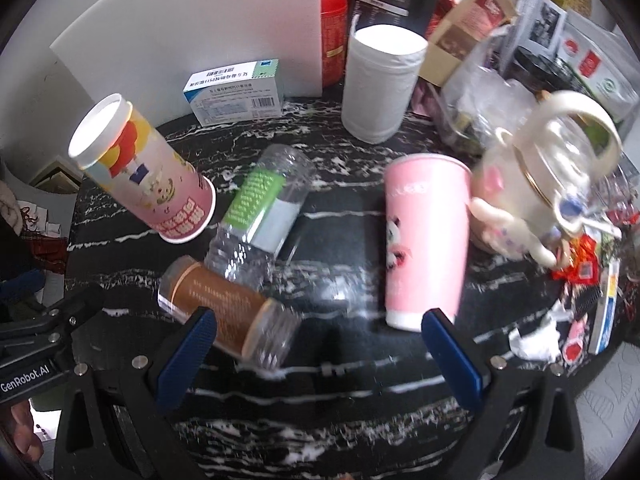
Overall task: Flip cup upside down
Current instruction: 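Reach the right gripper to the green-labelled clear jar and close on it, then lift the green-labelled jar upright with the right gripper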
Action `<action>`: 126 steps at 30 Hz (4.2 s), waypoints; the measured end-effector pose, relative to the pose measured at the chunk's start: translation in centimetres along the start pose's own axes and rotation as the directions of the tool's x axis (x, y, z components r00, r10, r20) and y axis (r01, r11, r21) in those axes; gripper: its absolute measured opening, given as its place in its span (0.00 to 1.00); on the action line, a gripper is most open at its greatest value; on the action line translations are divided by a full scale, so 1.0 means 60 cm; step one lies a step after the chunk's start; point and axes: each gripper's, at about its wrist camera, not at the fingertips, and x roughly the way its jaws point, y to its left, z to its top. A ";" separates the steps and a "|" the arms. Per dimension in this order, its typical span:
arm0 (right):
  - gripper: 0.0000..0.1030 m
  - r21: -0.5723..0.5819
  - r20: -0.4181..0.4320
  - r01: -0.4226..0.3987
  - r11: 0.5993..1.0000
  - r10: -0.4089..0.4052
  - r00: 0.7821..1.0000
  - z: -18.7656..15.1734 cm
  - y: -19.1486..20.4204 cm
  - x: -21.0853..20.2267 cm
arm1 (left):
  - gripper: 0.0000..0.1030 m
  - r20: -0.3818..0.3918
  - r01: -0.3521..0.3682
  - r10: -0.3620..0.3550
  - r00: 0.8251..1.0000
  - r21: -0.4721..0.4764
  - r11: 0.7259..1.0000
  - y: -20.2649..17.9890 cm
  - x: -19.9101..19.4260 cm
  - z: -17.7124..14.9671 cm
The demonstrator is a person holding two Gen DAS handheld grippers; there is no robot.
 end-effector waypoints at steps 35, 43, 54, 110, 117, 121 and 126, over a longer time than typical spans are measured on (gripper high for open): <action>0.77 0.000 -0.106 -0.006 1.000 0.006 0.994 0.127 0.085 0.183 | 0.94 -0.081 -0.051 0.041 0.996 -0.132 0.990 0.068 0.112 0.051; 0.65 -0.015 -0.082 -0.015 1.000 0.014 0.997 0.122 0.092 0.178 | 0.94 -0.082 -0.056 0.046 0.996 -0.121 0.991 0.062 0.102 0.049; 0.62 -0.019 0.001 -0.013 1.000 0.013 1.000 0.117 0.089 0.093 | 0.94 -0.017 -0.050 0.049 0.999 -0.113 0.992 0.062 0.031 0.038; 0.62 -0.205 -0.251 -0.272 0.940 0.218 0.943 -0.192 0.176 0.049 | 0.94 -0.090 -0.096 0.077 0.993 -0.234 0.967 0.135 -0.023 -0.249; 0.62 -0.222 -0.265 -0.282 0.933 0.220 0.939 -0.181 0.189 0.077 | 0.94 -0.088 -0.095 0.076 0.993 -0.239 0.966 0.133 -0.013 -0.245; 0.62 -0.252 -0.257 -0.284 0.925 0.219 0.941 -0.179 0.198 0.085 | 0.94 -0.103 -0.092 0.070 0.992 -0.231 0.969 0.127 -0.006 -0.243; 0.62 -0.257 -0.263 -0.283 0.924 0.215 0.941 -0.179 0.202 0.094 | 0.94 -0.118 -0.093 0.068 0.991 -0.229 0.969 0.124 0.001 -0.243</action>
